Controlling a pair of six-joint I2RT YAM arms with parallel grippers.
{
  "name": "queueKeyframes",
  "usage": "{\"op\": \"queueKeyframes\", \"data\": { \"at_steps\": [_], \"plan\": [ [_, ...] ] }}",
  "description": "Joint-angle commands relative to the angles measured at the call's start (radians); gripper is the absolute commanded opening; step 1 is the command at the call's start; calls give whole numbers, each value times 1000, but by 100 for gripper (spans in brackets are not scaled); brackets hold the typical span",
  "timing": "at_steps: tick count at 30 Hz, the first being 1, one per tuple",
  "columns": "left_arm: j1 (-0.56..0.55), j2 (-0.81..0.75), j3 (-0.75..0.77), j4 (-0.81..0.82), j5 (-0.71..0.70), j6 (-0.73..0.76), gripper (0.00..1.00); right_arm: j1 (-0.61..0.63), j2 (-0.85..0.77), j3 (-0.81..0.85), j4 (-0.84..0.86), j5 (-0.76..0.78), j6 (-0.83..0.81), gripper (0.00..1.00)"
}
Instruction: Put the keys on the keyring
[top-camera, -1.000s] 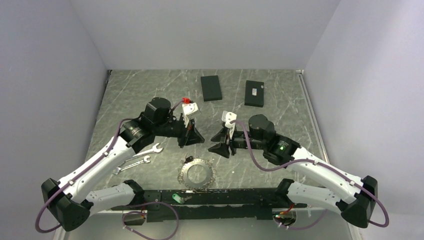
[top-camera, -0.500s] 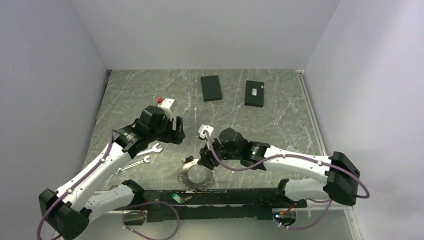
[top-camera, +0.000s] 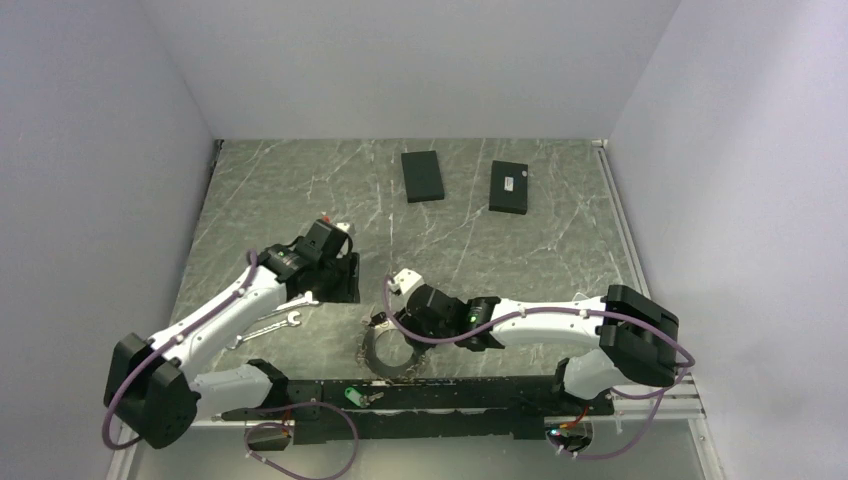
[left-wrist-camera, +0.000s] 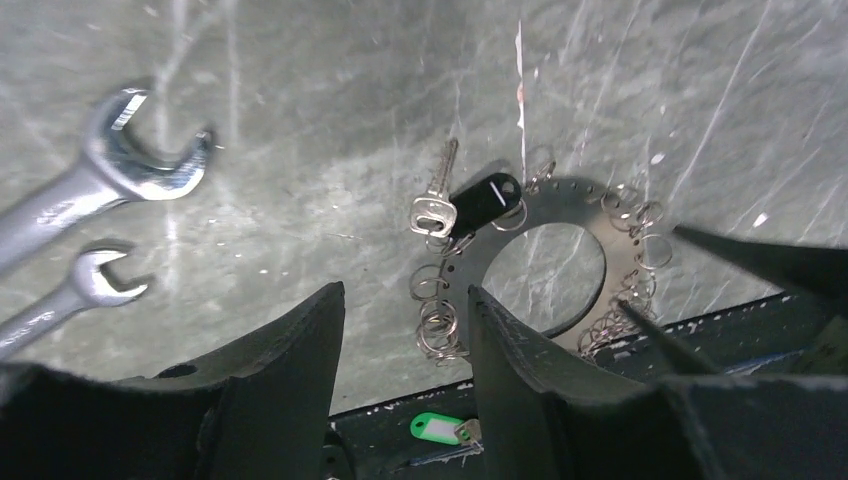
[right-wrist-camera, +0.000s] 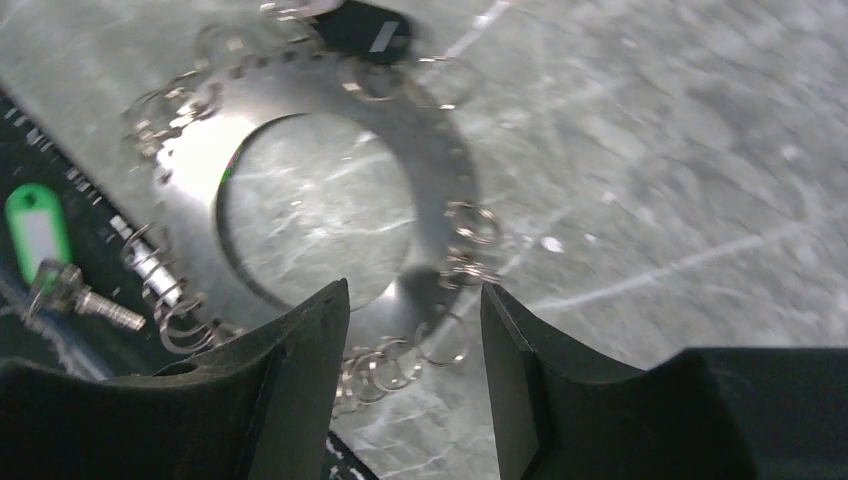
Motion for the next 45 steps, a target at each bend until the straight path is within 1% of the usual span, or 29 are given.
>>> {"op": "queueKeyframes", "data": {
  "at_steps": [1, 4, 8, 12, 14, 16, 18, 19, 21, 22, 25, 27, 29, 31, 32, 34, 36, 39, 41, 42, 43, 44, 45],
  "plan": [
    [-22, 54, -45, 117, 132, 3, 54, -41, -9, 9, -70, 175, 214, 54],
    [-38, 86, -74, 164, 127, -1, 54, -75, -4, -1, -68, 158, 234, 52],
    [-83, 126, -116, 261, 174, -2, 54, -116, 35, -1, -48, 97, 226, 44],
    [-182, 216, -115, 304, 100, 1, 55, -133, 108, 33, -43, 42, 203, 40],
    [-213, 274, -106, 312, 63, -2, 54, -136, 135, 45, -39, 23, 188, 36],
    [-224, 304, -105, 320, 30, -14, 51, -144, 147, 48, -31, 10, 178, 30],
    [-225, 320, -108, 328, 20, -17, 44, -161, 154, 48, -23, -10, 170, 23],
    [-226, 326, -110, 335, 20, -16, 30, -169, 155, 46, -18, -16, 166, 20],
    [-226, 339, -109, 349, 21, -10, 8, -186, 157, 44, -7, -24, 152, 13],
    [-225, 346, -108, 359, 20, -7, 0, -198, 161, 45, 3, -23, 142, 10],
    [-226, 367, -100, 380, 5, -27, 0, -285, 169, 59, 43, -54, 120, 4],
    [-224, 383, -78, 376, -45, -50, 0, -356, 174, 77, 85, -77, 100, 2],
    [-216, 410, -44, 352, -109, -95, 0, -402, 192, 129, 91, -73, 64, 2],
    [-191, 444, -10, 332, -153, -151, 0, -430, 211, 191, 81, -51, 23, 2],
    [-172, 461, 0, 343, -148, -173, 0, -445, 218, 222, 72, -44, 6, 4],
    [-131, 487, 15, 372, -139, -204, 0, -471, 225, 268, 52, -46, -12, 13],
    [-104, 504, 29, 408, -137, -209, 0, -488, 208, 293, 30, -39, -22, 24],
    [-99, 507, 61, 435, -162, -182, 0, -490, 153, 282, -2, -25, -35, 36],
    [-100, 483, 55, 462, -156, -163, 0, -486, 108, 256, -24, -67, -43, 43],
    [-99, 460, 46, 472, -155, -153, 8, -477, 75, 237, -29, -95, -50, 46],
    [-100, 440, 40, 472, -156, -138, 21, -464, 47, 217, -37, -111, -55, 49],
    [-101, 418, 34, 463, -160, -130, 30, -440, 17, 191, -37, -149, -67, 52],
    [-101, 395, 29, 450, -166, -124, 42, -406, -15, 166, -37, -164, -85, 55]
  ]
}}
